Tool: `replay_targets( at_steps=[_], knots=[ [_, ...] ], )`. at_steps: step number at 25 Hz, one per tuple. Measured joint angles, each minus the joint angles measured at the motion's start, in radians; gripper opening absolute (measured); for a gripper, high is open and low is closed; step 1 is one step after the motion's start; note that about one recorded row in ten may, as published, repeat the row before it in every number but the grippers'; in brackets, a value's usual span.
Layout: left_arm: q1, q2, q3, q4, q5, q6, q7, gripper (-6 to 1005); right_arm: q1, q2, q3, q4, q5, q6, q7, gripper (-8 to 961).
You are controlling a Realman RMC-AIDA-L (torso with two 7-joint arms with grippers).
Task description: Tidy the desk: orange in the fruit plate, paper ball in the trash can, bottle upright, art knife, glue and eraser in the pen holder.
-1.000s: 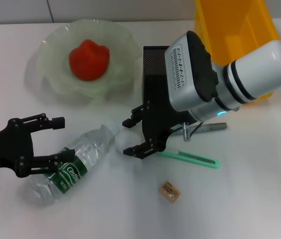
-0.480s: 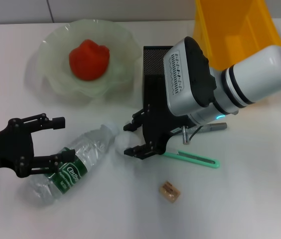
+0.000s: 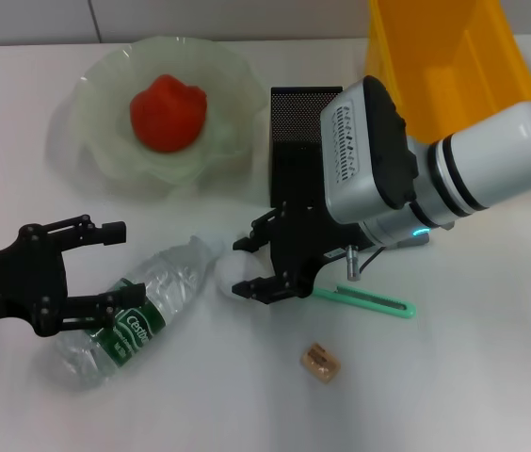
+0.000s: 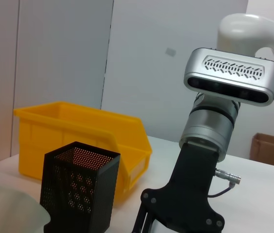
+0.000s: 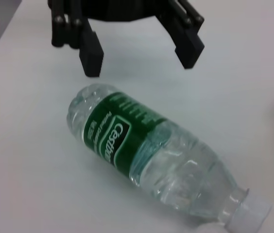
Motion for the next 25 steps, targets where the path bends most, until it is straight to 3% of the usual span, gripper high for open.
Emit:
replay_targets(
  at_steps=[18, 25],
  knots=[
    [0.005, 0.0, -0.023, 0.0, 0.001, 0.008, -0.008, 809, -0.021, -0.004, 0.005, -0.021, 0.028, -0.02, -0.002, 468],
    [0.007, 0.001, -0.026, 0.0, -0.001, 0.009, -0.002, 808, -0.059, -0.008, 0.117, -0.055, 0.028, -0.118, -0.015, 442]
  ],
)
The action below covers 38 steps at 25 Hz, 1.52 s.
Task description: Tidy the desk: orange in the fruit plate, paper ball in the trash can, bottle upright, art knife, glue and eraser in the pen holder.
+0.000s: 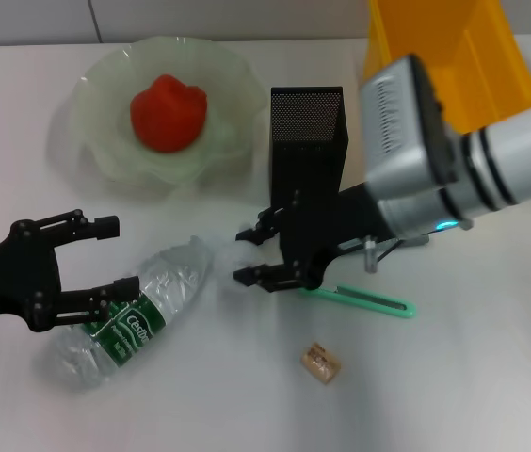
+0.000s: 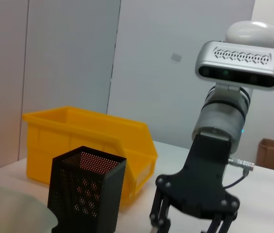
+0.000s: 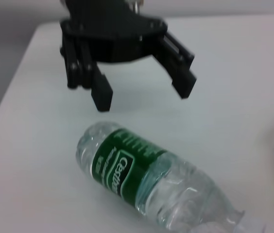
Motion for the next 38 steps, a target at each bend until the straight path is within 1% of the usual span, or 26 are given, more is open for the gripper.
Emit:
replay_targets(
  at_steps=[1, 2, 5, 6, 7, 8, 11, 12, 13, 16, 17, 18, 19, 20, 21, 22, 23, 24, 25, 26, 27, 28, 32, 35, 37, 38],
  knots=[
    [0.0, 0.0, -0.001, 0.0, -0.002, 0.0, 0.0, 807, -0.011, -0.001, 0.034, -0.006, 0.0, -0.024, -0.011, 438],
    [0.001, -0.001, -0.007, 0.0, -0.004, 0.001, 0.001, 807, -0.026, -0.001, 0.094, -0.011, 0.0, -0.072, -0.033, 437],
    [-0.001, -0.002, -0.013, 0.0, -0.004, 0.001, 0.002, 807, -0.05, -0.001, 0.168, -0.013, 0.013, -0.144, -0.065, 433],
    [-0.001, -0.002, -0.013, 0.0, -0.004, 0.001, 0.002, 807, -0.05, -0.001, 0.168, -0.013, 0.013, -0.144, -0.065, 431],
    [-0.003, -0.004, -0.019, 0.0, -0.004, 0.001, 0.002, 806, -0.072, -0.001, 0.204, -0.008, 0.037, -0.18, -0.094, 430],
    [-0.003, -0.004, -0.019, 0.0, -0.004, 0.001, 0.002, 806, -0.072, -0.001, 0.204, -0.008, 0.037, -0.18, -0.094, 430],
    [-0.005, -0.009, -0.037, 0.0, -0.005, 0.002, 0.002, 806, -0.133, -0.001, 0.289, 0.019, 0.099, -0.266, -0.189, 430],
    [-0.006, -0.011, -0.039, 0.0, -0.005, 0.002, 0.002, 805, -0.148, -0.001, 0.311, 0.04, 0.127, -0.29, -0.225, 429],
    [-0.007, -0.012, -0.039, 0.0, -0.005, 0.002, 0.002, 805, -0.175, -0.002, 0.36, 0.087, 0.175, -0.336, -0.297, 429],
    [-0.008, -0.012, -0.039, 0.0, -0.005, 0.003, 0.002, 805, -0.187, -0.003, 0.391, 0.114, 0.194, -0.363, -0.335, 429],
    [-0.009, -0.013, -0.039, 0.0, -0.005, 0.003, 0.002, 804, -0.205, -0.003, 0.462, 0.164, 0.208, -0.41, -0.399, 429],
    [-0.011, -0.013, -0.039, 0.0, -0.005, 0.003, 0.002, 804, -0.213, -0.003, 0.501, 0.19, 0.21, -0.434, -0.429, 429],
    [-0.012, -0.013, -0.039, 0.0, -0.005, 0.003, 0.001, 804, -0.213, -0.003, 0.501, 0.19, 0.21, -0.434, -0.429, 429],
    [-0.012, -0.013, -0.039, 0.0, -0.005, 0.003, 0.001, 804, -0.22, -0.003, 0.549, 0.221, 0.21, -0.46, -0.462, 428],
    [-0.012, -0.013, -0.039, 0.0, -0.005, 0.003, 0.001, 804, -0.227, -0.003, 0.626, 0.276, 0.21, -0.496, -0.513, 428],
    [-0.013, -0.013, -0.039, 0.0, -0.005, 0.003, 0.0, 803, -0.23, -0.003, 0.67, 0.309, 0.211, -0.515, -0.544, 428],
    [-0.013, -0.013, -0.039, 0.0, -0.005, 0.003, 0.0, 803, -0.23, -0.003, 0.67, 0.309, 0.211, -0.515, -0.544, 428],
    [-0.014, -0.013, -0.039, 0.0, -0.005, 0.003, -0.004, 803, -0.238, -0.004, 0.749, 0.363, 0.211, -0.544, -0.6, 428],
    [-0.015, -0.013, -0.039, 0.0, -0.004, 0.003, -0.005, 803, -0.242, -0.004, 0.789, 0.384, 0.211, -0.558, -0.625, 428],
    [-0.016, -0.013, -0.039, 0.0, -0.003, 0.003, -0.008, 803, -0.242, -0.004, 0.789, 0.384, 0.211, -0.558, -0.625, 428],
    [-0.017, -0.013, -0.039, 0.0, -0.001, 0.003, -0.008, 802, -0.253, -0.004, 0.863, 0.421, 0.215, -0.578, -0.671, 427],
    [-0.017, -0.013, -0.039, 0.0, -0.001, 0.003, -0.008, 802, -0.253, -0.004, 0.863, 0.421, 0.215, -0.578, -0.671, 427],
    [-0.017, -0.013, -0.039, 0.0, 0.0, 0.007, -0.009, 801, -0.266, -0.002, 0.973, 0.483, 0.274, -0.564, -0.739, 427],
    [-0.017, -0.013, -0.039, 0.0, 0.0, 0.01, -0.009, 801, -0.265, -0.001, 0.99, 0.504, 0.316, -0.526, -0.766, 428],
    [-0.015, -0.013, -0.039, 0.0, -0.002, 0.011, -0.01, 800, -0.251, 0.001, 0.995, 0.536, 0.384, -0.44, -0.818, 429],
    [-0.015, -0.013, -0.039, 0.0, -0.003, 0.012, -0.01, 800, -0.251, 0.001, 0.995, 0.536, 0.384, -0.44, -0.818, 429]
  ],
)
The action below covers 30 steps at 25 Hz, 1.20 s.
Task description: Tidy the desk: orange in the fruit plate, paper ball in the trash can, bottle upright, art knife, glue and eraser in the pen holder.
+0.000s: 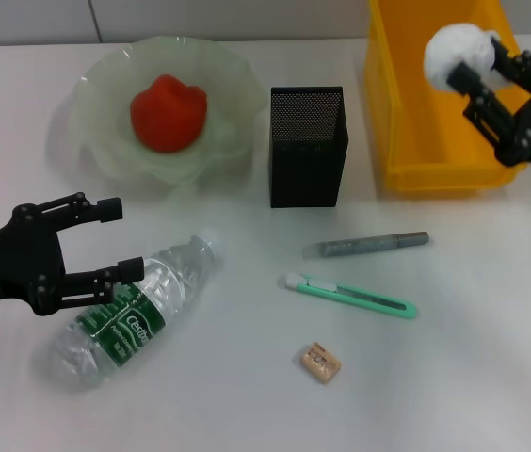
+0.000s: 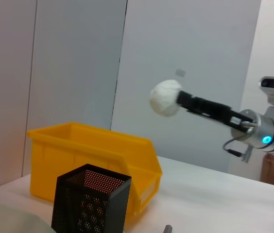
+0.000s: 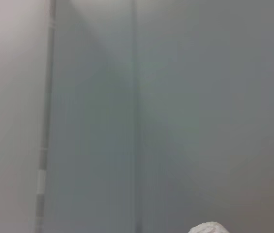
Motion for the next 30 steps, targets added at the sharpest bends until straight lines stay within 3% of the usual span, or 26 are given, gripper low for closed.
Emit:
replay_targets(
  at_steps=[4, 11, 16, 23, 27, 30],
  knots=[
    [0.002, 0.0, 0.0, 0.0, -0.002, 0.002, 0.0, 799, 0.027, 0.002, 0.002, 0.028, 0.108, 0.116, -0.033, 430],
    [0.0, 0.0, -0.001, 0.0, -0.003, 0.005, -0.001, 798, 0.072, -0.001, 0.003, 0.028, 0.139, 0.265, -0.033, 432],
    [-0.003, -0.003, -0.002, 0.0, -0.003, 0.005, -0.001, 797, 0.076, 0.002, 0.005, 0.037, 0.194, 0.304, -0.073, 433],
    [-0.003, -0.007, -0.002, 0.0, -0.002, 0.005, 0.003, 796, 0.071, 0.003, 0.005, 0.054, 0.241, 0.296, -0.107, 507],
    [-0.004, -0.007, -0.002, 0.0, -0.002, 0.005, 0.003, 795, 0.072, 0.002, 0.005, 0.055, 0.241, 0.296, -0.106, 725],
    [-0.004, -0.008, -0.002, 0.0, -0.003, 0.005, 0.003, 794, 0.073, 0.002, 0.004, 0.055, 0.241, 0.295, -0.1, 735]
  ],
)
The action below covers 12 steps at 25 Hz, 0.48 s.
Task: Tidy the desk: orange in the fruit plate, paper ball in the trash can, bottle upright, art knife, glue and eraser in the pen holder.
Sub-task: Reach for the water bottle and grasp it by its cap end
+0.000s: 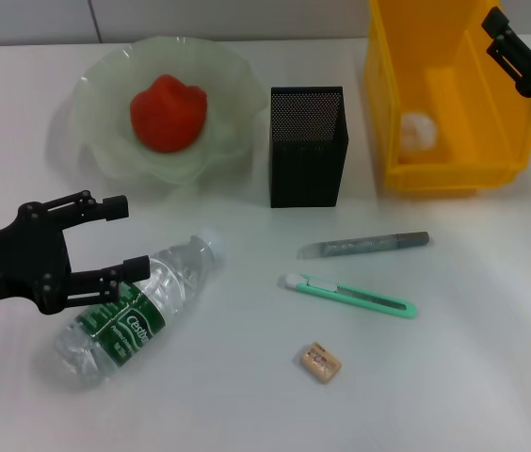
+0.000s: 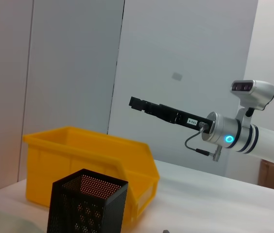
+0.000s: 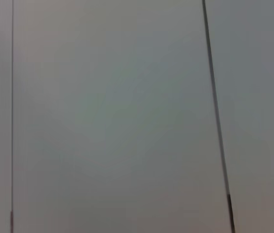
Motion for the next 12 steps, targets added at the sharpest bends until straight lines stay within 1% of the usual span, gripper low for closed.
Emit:
replay_targets(
  at_steps=[5, 6, 8, 9, 10, 12],
  knots=[
    [0.0, -0.001, 0.0, 0.0, 0.001, 0.0, -0.001, 793, 0.0, -0.003, -0.008, -0.001, -0.001, -0.047, 0.075, 745],
    [0.0, -0.001, 0.0, 0.0, 0.001, 0.0, -0.002, 793, -0.002, -0.005, -0.009, -0.006, -0.006, -0.083, 0.128, 744],
    [0.0, -0.001, 0.0, 0.0, 0.001, 0.0, -0.002, 793, -0.003, -0.007, -0.011, -0.012, -0.014, -0.103, 0.161, 744],
    [0.0, -0.001, 0.0, 0.0, 0.001, 0.0, -0.003, 793, -0.008, -0.008, -0.014, -0.029, -0.044, -0.149, 0.238, 744],
    [0.0, -0.001, 0.0, 0.0, 0.001, 0.0, -0.003, 792, -0.008, -0.008, -0.014, -0.029, -0.044, -0.149, 0.238, 743],
    [0.0, -0.001, 0.0, 0.0, 0.001, 0.0, -0.003, 792, -0.02, -0.008, -0.014, -0.057, -0.082, -0.194, 0.315, 743]
  ],
)
